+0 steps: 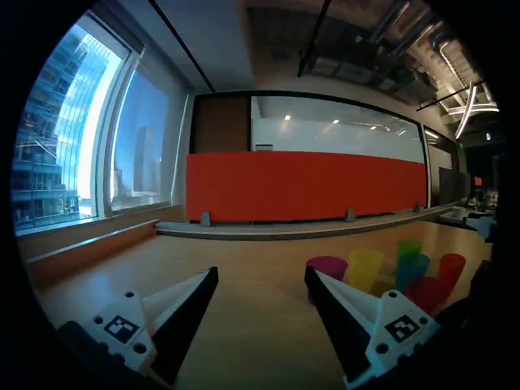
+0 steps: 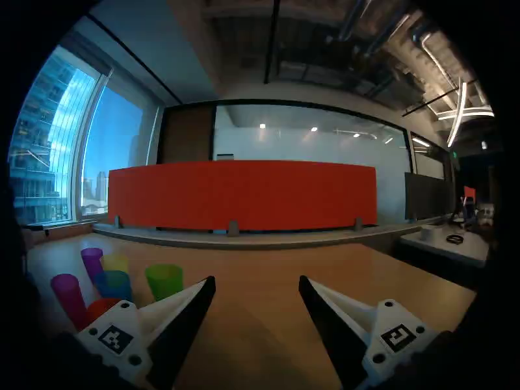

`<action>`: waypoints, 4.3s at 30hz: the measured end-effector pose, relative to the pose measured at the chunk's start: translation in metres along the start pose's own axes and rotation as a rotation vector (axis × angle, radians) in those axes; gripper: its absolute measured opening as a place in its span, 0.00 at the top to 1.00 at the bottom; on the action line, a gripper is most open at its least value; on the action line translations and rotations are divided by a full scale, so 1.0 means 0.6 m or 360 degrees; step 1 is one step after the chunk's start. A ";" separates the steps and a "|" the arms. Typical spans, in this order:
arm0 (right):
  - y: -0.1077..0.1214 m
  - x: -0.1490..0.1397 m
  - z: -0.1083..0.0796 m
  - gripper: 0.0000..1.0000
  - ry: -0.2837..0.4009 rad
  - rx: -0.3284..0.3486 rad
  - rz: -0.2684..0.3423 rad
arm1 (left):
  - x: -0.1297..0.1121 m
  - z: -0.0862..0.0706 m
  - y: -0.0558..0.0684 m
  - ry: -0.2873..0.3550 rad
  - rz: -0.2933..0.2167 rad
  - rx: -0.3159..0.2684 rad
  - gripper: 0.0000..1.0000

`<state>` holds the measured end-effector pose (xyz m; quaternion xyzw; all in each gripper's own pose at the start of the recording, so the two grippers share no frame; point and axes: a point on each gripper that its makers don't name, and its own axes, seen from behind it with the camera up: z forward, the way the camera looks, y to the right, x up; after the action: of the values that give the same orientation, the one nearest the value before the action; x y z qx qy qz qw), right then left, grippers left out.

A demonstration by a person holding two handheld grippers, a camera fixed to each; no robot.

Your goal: Pour water

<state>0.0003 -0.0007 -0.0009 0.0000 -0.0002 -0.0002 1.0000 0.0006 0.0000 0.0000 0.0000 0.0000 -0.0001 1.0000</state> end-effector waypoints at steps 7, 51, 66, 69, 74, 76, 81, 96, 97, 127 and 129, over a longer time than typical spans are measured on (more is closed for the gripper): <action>0.000 0.000 0.000 0.01 0.0000 0.0000 0.0000 | 0.002 0.000 0.000 0.0000 0.0000 0.0000 0.01; 0.019 0.254 0.018 0.01 -0.0064 0.0169 -0.0005 | 0.263 0.054 0.028 0.0023 -0.0036 -0.0192 0.01; 0.023 0.337 0.035 0.01 -0.0098 0.0255 0.0069 | 0.381 0.075 0.068 0.0016 0.0002 -0.0346 0.01; 0.014 0.334 0.036 0.01 -0.0112 0.0296 0.0072 | 0.387 0.075 0.078 0.0006 0.0009 -0.0381 0.01; -0.004 0.330 0.035 0.01 -0.0129 0.0392 0.0067 | 0.390 0.075 0.098 -0.0009 -0.0003 -0.0455 0.01; -0.014 0.334 0.033 0.01 -0.0132 0.0448 0.0065 | 0.392 0.072 0.110 -0.0013 -0.0013 -0.0504 0.01; -0.041 0.345 0.025 0.01 -0.0119 0.0597 0.0049 | 0.399 0.066 0.139 -0.0017 -0.0042 -0.0642 0.01; -0.103 0.376 -0.015 0.01 -0.0104 0.0978 0.0050 | 0.401 0.051 0.206 -0.0034 -0.0036 -0.0954 0.01; -0.103 0.377 -0.015 0.01 -0.0103 0.0981 0.0049 | 0.400 0.051 0.208 -0.0033 -0.0035 -0.0964 0.01; -0.115 0.341 -0.008 0.01 -0.0284 0.1061 -0.0077 | 0.349 0.044 0.293 -0.0213 0.0087 -0.1235 0.01; -0.116 0.333 -0.007 0.01 -0.0301 0.1069 -0.0089 | 0.339 0.046 0.296 -0.0232 0.0100 -0.1248 0.01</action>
<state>0.2002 -0.0704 -0.0051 0.3291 -0.0928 -0.0274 0.9393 0.2040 0.1777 0.0273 -0.3818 -0.0709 0.0305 0.9210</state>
